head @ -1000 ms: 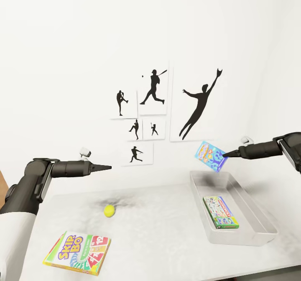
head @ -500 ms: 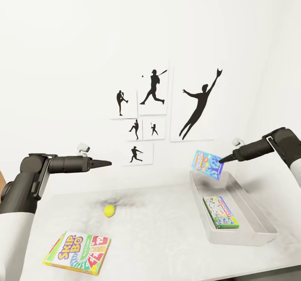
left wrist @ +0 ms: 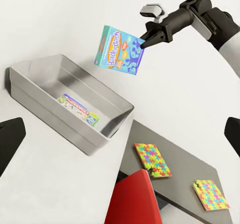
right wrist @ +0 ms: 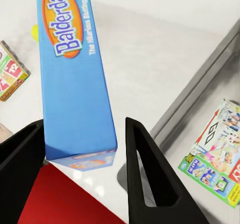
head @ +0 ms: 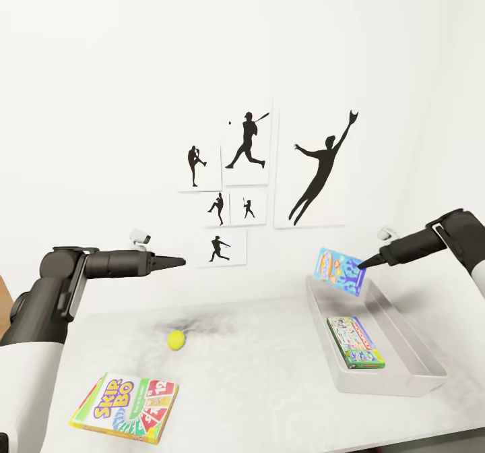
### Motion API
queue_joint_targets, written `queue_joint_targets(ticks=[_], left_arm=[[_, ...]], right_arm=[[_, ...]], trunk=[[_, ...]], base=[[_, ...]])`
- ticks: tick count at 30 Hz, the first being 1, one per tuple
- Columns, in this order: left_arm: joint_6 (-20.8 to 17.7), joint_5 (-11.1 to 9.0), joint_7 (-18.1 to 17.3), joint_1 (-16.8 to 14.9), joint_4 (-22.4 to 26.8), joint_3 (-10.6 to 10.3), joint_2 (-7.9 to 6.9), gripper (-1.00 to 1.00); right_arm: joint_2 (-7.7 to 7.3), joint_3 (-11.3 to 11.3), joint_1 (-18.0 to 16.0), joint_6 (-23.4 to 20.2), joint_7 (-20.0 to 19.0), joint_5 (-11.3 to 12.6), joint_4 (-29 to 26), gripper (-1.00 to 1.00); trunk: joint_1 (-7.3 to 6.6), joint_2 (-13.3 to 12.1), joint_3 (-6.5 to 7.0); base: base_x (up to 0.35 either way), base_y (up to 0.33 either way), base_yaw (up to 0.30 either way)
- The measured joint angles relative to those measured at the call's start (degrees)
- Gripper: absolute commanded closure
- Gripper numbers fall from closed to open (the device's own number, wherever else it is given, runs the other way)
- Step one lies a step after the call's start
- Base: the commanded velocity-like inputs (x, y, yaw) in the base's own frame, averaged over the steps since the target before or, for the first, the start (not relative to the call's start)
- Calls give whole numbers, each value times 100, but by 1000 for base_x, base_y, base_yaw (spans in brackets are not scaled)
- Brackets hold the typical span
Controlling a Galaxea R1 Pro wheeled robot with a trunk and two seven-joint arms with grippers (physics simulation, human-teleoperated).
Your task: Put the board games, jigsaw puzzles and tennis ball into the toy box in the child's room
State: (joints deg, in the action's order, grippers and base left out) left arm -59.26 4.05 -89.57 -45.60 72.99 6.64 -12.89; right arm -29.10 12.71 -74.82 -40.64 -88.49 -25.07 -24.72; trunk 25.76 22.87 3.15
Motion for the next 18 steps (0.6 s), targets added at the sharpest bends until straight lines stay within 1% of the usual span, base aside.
queue_joint_targets(ticks=[9,14,16,18], left_arm=[[-7,-6,0,0,2,22,1,-100],[-8,-7,0,0,1,33,5,-100],[-9,-8,0,0,2,34,5,-100],[-9,-7,0,0,2,33,5,-100]], right_arm=[[-27,-53,29,-28,-8,15,1,100],[-55,-92,36,-34,-9,78,1,100],[-97,-98,38,-29,-9,89,1,100],[-176,-128,38,-19,-5,106,-3,100]], trunk=[[0,0,0],[0,0,0],[0,0,0],[0,1,0]], base=[[0,0,0],[0,0,0],[0,0,0],[0,0,0]])
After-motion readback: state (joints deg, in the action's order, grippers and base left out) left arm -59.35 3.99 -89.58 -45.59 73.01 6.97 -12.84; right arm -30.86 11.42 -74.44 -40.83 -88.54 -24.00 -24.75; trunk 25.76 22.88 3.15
